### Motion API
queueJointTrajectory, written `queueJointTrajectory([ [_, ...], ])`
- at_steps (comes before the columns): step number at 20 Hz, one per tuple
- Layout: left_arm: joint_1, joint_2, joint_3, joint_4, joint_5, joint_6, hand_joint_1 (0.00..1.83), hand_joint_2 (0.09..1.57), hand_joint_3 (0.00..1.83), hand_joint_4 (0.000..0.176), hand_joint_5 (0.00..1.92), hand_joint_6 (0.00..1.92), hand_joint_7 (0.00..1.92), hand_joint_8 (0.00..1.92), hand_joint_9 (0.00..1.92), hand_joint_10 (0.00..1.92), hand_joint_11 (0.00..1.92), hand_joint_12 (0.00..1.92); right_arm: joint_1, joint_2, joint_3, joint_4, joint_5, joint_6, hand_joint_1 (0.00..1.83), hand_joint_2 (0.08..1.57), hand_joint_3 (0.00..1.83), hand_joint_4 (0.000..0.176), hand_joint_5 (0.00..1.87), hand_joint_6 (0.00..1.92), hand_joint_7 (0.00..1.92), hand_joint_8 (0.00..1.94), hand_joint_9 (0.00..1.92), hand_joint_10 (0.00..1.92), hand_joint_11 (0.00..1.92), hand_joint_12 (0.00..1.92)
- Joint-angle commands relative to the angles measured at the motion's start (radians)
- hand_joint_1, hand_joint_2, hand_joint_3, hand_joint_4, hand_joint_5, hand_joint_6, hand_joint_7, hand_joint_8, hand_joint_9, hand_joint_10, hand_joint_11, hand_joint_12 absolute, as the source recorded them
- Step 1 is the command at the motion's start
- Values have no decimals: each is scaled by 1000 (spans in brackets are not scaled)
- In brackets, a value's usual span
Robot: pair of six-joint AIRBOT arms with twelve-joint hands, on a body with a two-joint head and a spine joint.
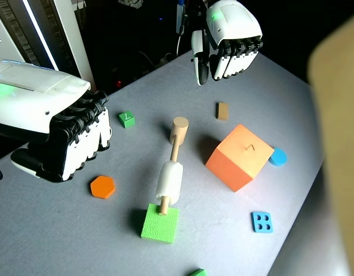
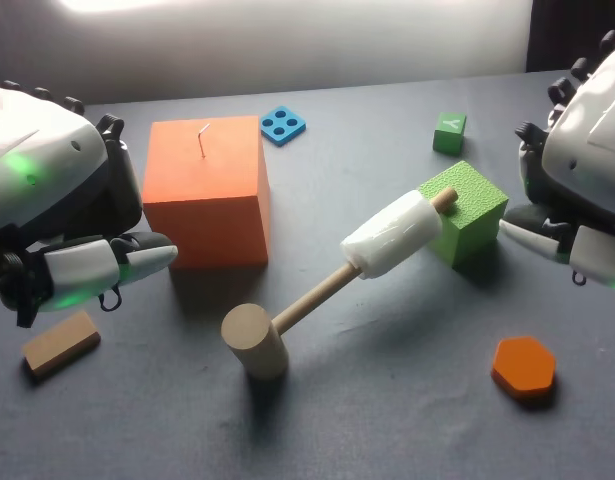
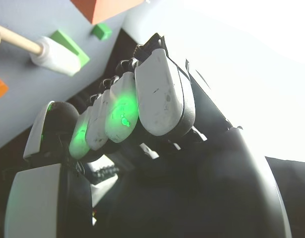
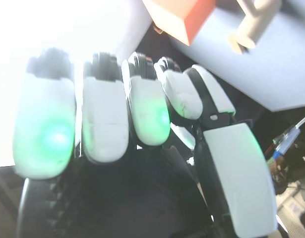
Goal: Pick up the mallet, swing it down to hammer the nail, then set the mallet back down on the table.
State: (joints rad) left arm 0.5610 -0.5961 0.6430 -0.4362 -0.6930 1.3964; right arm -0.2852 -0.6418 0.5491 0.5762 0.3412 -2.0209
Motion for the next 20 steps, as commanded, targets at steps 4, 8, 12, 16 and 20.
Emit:
queueJointTrajectory([
  [4,-7,6,5,25,-82,-14,0,1256,15,0,115,2,111,0,112,4,0,351,15,0,-11,8,90,-9,326,1168,2,0,223,3,211,0,172,7,0,537],
  [8,5,8,22,99,-46,-89,0,1253,0,0,126,3,130,4,129,5,0,342,22,-1,-11,26,78,-12,327,1163,0,0,222,5,207,4,163,4,0,481],
  [12,17,8,72,275,-8,-259,0,1260,3,0,148,5,151,5,141,3,0,349,28,-14,-9,26,87,-39,509,1088,0,0,142,0,131,0,105,0,0,379],
  [16,37,8,130,456,-8,-439,0,1260,1,0,128,0,94,0,92,0,0,297,-13,-41,-5,-49,130,-28,997,934,0,0,25,0,3,0,2,0,0,94],
  [20,45,8,155,553,-11,-533,0,1256,0,0,111,1,91,1,75,0,0,290,102,-63,64,-25,-212,67,1216,864,0,0,0,0,0,0,0,0,0,0],
])
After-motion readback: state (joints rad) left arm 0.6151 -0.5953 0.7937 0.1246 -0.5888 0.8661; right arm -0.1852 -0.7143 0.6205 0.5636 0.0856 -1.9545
